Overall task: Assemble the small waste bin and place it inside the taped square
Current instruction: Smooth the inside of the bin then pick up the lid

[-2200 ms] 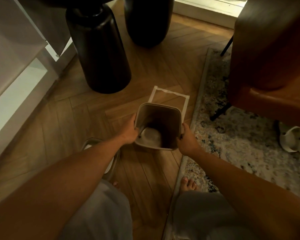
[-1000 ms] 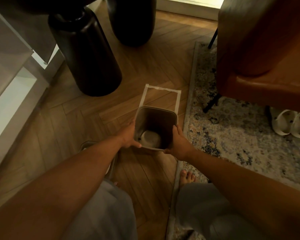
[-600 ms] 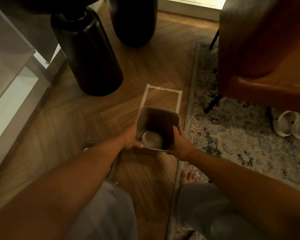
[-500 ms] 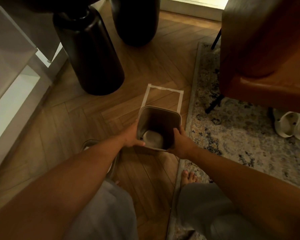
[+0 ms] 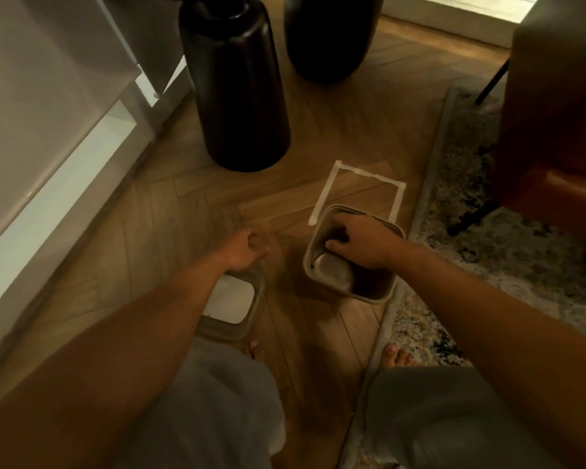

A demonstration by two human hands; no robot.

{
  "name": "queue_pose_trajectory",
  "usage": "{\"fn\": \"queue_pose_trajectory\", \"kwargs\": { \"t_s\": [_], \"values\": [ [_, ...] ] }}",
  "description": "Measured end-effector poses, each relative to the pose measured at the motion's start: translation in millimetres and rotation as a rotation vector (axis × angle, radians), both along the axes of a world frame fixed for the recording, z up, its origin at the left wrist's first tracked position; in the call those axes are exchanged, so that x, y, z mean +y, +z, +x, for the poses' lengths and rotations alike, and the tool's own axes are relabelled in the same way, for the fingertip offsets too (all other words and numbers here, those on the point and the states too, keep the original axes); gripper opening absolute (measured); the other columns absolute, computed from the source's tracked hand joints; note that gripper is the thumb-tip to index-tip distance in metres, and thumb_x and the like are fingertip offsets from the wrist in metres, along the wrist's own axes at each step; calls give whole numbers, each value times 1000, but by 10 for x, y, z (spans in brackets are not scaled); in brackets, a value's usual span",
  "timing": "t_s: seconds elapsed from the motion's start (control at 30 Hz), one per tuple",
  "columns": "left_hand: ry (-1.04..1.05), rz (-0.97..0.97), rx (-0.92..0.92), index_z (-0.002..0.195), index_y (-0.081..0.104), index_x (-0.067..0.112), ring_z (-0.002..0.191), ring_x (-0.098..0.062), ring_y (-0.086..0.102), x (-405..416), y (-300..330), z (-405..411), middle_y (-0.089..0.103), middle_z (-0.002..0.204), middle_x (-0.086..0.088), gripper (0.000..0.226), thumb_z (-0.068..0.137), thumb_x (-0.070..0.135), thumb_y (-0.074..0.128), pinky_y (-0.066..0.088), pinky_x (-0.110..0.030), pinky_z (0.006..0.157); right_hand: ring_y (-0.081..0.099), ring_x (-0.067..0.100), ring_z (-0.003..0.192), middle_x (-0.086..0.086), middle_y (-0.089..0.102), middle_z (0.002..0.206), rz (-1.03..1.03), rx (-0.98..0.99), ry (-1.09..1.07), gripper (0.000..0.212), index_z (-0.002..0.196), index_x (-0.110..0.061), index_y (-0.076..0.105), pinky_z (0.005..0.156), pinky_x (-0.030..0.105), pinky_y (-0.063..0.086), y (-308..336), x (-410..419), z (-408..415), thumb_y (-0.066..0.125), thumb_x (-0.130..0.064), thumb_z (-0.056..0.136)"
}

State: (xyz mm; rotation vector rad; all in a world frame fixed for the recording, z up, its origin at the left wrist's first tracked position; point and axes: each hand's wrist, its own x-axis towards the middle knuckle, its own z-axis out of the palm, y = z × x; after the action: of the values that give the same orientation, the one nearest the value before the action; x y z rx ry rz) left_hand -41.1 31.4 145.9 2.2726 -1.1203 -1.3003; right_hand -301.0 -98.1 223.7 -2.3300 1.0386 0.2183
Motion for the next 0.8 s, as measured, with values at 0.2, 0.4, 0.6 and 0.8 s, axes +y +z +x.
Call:
{"fn": "queue_pose_trajectory", "kwargs": {
  "t_s": [0.2, 0.4, 0.6, 0.8],
  "values": [
    [218, 80, -34, 150, 44, 5, 130, -30, 55, 876, -404, 921, 54, 148, -16, 68, 95, 36, 70, 40, -26, 88, 64, 27, 121, 11, 65, 139, 106, -40, 179, 51, 148, -13, 55, 99, 40, 52, -305, 282, 1307, 63, -31, 101],
    [246, 120, -66, 142, 52, 7, 128, -32, 55, 1291, -768, 1218, 58, 139, -15, 53, 98, 33, 66, 45, -34, 98, 62, 25, 122, 8, 64, 140, 155, 4, 157, 49, 149, -16, 54, 101, 41, 52, -780, 455, 1820, 62, -28, 102],
    [245, 182, -84, 158, 30, 10, 142, -33, 43, 1336, -806, 1163, 41, 158, -17, 78, 97, 43, 65, 34, -39, 113, 64, 26, 117, 9, 65, 137, 180, 23, 74, 49, 148, -16, 53, 92, 34, 51, -1143, 594, 1843, 61, -26, 101],
    [185, 226, -51, 157, 34, 11, 139, -30, 47, 1618, -1225, 1283, 44, 157, -13, 74, 98, 45, 63, 38, -36, 111, 63, 30, 119, 11, 67, 128, 302, 63, 71, 40, 138, -11, 60, 87, 29, 44, -1756, 917, 2112, 62, -25, 100]
  ]
}}
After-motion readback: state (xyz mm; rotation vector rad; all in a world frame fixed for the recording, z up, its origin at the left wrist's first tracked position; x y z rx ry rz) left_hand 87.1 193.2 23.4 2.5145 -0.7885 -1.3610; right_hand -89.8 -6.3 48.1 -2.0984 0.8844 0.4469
